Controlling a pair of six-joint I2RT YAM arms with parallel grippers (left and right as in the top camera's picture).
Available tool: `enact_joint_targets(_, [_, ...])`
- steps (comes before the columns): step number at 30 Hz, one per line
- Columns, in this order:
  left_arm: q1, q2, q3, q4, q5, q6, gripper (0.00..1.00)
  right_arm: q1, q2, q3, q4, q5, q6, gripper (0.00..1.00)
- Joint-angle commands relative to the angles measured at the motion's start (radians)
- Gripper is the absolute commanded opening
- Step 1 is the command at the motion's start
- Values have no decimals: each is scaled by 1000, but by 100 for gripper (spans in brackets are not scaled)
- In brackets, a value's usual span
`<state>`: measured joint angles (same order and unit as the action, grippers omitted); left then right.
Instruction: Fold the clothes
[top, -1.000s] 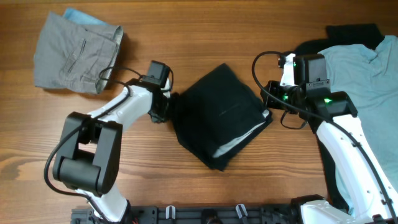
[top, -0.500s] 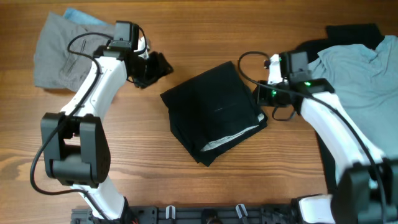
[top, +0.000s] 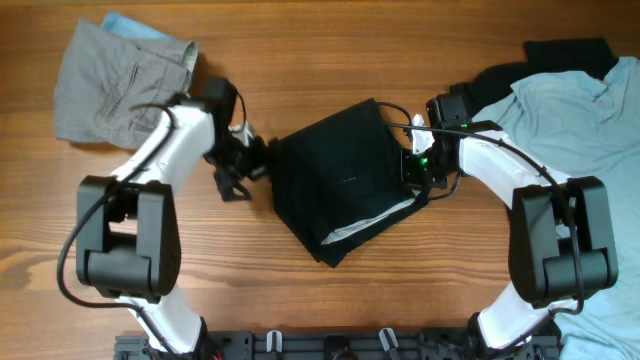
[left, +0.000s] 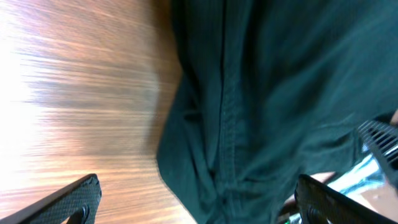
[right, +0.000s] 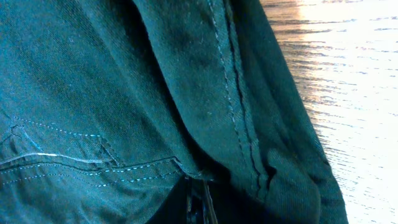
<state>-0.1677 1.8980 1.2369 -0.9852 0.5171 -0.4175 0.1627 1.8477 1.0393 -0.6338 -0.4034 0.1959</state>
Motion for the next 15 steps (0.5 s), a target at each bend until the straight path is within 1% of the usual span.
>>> enact_joint_targets(1, [-46, 0, -138, 127, 138, -21, 100, 8, 45, -7, -6, -13, -6, 11])
enact_joint_targets(4, [-75, 0, -218, 241, 148, -104, 100, 8, 45, -7, -6, -13, -7, 11])
enact_joint_targets(5, [-91, 0, -253, 312, 163, -137, 100, 8, 45, -7, -6, -13, -6, 11])
enact_joint_targets(9, [-140, 0, -304, 484, 174, -203, 100, 8, 45, -7, -6, -13, -10, 11])
enact_joint_targets(10, [-162, 0, -318, 564, 172, -253, 100, 8, 45, -7, -6, -13, -10, 11])
enact_joint_targets(11, [-175, 0, -324, 604, 158, -282, 99, 8, 45, -7, -6, -13, -10, 11])
enact_joint_targets(13, [-195, 0, -327, 661, 112, -332, 93, 8, 45, -7, -6, -13, -10, 10])
enact_joint_targets(15, [-216, 0, -327, 732, 68, -362, 82, 8, 45, -7, -7, -13, -10, 10])
